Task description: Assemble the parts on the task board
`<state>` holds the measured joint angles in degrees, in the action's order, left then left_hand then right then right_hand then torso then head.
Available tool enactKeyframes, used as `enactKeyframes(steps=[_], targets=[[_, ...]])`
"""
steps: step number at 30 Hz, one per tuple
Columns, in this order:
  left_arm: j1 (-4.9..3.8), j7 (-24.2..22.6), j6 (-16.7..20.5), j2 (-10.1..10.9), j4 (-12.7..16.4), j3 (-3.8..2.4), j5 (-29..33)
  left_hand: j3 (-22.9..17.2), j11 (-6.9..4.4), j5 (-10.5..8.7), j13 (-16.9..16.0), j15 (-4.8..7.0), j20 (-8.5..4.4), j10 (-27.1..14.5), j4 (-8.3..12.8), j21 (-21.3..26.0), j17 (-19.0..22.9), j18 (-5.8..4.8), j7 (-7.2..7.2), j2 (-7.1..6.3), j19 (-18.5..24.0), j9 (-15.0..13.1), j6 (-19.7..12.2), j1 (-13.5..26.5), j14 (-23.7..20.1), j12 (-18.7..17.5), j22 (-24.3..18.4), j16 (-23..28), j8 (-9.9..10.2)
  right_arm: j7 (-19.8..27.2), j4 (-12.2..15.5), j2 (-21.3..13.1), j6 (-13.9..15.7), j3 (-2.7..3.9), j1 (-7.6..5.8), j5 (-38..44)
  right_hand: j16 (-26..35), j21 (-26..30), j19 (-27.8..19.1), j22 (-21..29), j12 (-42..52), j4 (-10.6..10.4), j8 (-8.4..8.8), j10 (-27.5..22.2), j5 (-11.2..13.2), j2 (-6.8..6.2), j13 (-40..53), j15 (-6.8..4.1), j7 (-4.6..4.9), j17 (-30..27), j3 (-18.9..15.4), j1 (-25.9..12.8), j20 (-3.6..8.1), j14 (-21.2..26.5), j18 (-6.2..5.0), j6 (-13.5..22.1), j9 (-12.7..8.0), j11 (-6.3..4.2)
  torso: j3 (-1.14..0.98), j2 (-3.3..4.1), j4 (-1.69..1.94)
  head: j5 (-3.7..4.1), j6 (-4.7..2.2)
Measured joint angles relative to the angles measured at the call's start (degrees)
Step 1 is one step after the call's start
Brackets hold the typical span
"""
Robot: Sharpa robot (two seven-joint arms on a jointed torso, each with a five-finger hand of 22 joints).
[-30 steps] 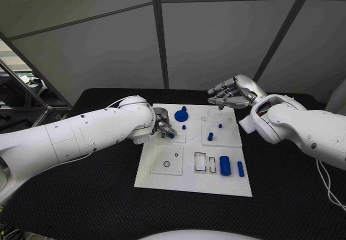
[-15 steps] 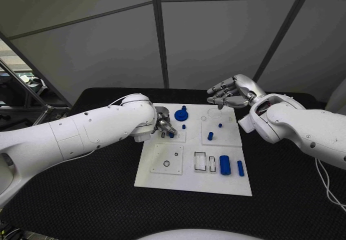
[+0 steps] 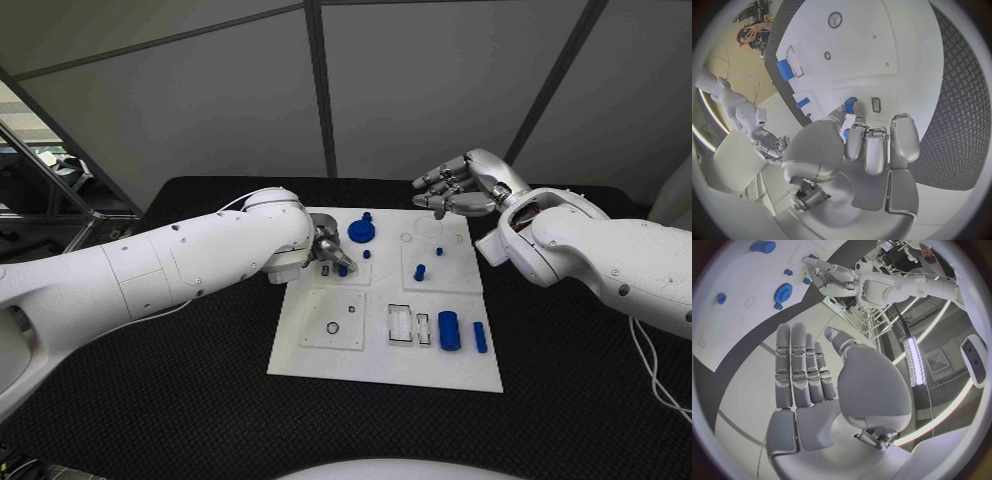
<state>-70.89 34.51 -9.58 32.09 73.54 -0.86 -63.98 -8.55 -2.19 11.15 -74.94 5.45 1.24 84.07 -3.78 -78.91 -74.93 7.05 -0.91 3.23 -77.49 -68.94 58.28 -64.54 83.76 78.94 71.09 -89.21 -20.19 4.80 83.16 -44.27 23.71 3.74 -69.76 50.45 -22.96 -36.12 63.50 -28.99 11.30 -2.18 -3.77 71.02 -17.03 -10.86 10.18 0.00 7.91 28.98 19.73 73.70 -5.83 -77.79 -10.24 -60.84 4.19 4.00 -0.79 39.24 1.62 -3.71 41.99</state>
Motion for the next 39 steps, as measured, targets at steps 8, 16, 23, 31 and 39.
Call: enactKeyframes(steps=[8,16,23,31,39], targets=[[0.16,0.00,0.33,0.06,-0.46,0.09,0.09,4.30,-0.07,-4.77,0.00,0.01,-0.03,-0.08,-4.30,0.00,0.00,0.01,-0.01,-1.19,-0.03,-1.59,0.39,1.58,0.02,0.39,0.24,0.00,-0.55,0.00,-0.10,0.04,-0.07,0.00,0.00,0.00,0.00,0.20,0.00,0.00,0.00,-0.10,0.00,-0.41,0.00,0.04,-0.12,0.00,0.18,0.14,-0.10,-0.46,0.00,0.00,0.00,0.18,0.00,-0.01,0.02,0.00,0.04,0.01,-0.01],[0.23,-0.06,0.65,0.16,-0.46,0.11,0.15,7.15,-0.07,-7.51,0.01,0.01,-0.20,-0.08,-7.79,0.00,0.00,0.00,0.01,-1.50,-0.21,-2.53,0.40,1.89,0.02,0.39,0.63,-0.22,-0.78,0.00,-0.15,0.06,-0.13,0.00,0.00,-0.02,0.00,0.20,0.00,0.00,0.00,-0.26,0.00,-0.42,0.00,0.04,-0.20,0.19,0.18,0.22,-0.26,-0.45,0.00,0.23,0.00,0.18,0.01,0.01,0.02,0.00,0.06,0.01,0.01],[0.31,-0.18,0.91,1.01,0.43,0.12,0.21,8.64,-0.07,-7.65,0.01,0.01,-0.41,-0.08,-9.28,0.00,0.00,0.01,0.01,-1.50,-0.41,-2.90,0.40,1.89,0.02,0.67,0.77,-0.22,-0.77,0.00,-0.16,-0.01,-0.18,0.00,0.00,-0.07,0.00,0.45,-0.16,0.00,0.00,-0.48,0.00,-0.61,0.00,0.15,-0.29,0.21,0.22,0.37,-0.48,-1.01,-0.16,0.63,0.00,0.22,0.01,0.20,0.02,0.00,0.06,0.12,-0.14],[0.63,-0.48,1.14,2.33,1.77,-2.25,0.21,10.22,-0.07,-7.92,0.02,-0.01,-0.41,-0.08,-11.05,0.00,0.00,0.00,0.00,-1.84,-0.41,-3.30,0.39,1.55,-0.01,0.67,0.77,-0.22,-0.76,0.01,-0.40,0.00,-0.21,0.00,0.01,-0.11,0.00,0.67,-0.22,0.08,0.00,-0.74,0.00,-1.02,0.00,0.17,-0.40,0.21,0.39,0.48,-0.74,-1.49,-0.22,0.63,0.01,0.39,0.01,0.20,0.02,0.00,0.03,0.32,-0.43],[0.63,-0.85,1.30,3.42,2.96,-5.29,0.21,11.89,-0.06,-8.15,0.02,-0.01,-0.40,-0.08,-12.82,0.45,0.00,-0.01,0.00,-3.26,-0.41,-3.46,0.39,1.66,-0.01,0.35,0.35,-0.22,-0.76,0.00,-0.71,0.09,-0.21,0.00,0.01,-0.13,0.00,0.90,-0.22,0.19,0.00,-1.00,0.00,-1.23,0.00,0.10,-0.45,0.41,0.23,0.59,-1.00,-2.03,-0.22,0.82,0.01,0.56,0.01,0.41,0.04,0.01,0.03,0.46,-0.53]])
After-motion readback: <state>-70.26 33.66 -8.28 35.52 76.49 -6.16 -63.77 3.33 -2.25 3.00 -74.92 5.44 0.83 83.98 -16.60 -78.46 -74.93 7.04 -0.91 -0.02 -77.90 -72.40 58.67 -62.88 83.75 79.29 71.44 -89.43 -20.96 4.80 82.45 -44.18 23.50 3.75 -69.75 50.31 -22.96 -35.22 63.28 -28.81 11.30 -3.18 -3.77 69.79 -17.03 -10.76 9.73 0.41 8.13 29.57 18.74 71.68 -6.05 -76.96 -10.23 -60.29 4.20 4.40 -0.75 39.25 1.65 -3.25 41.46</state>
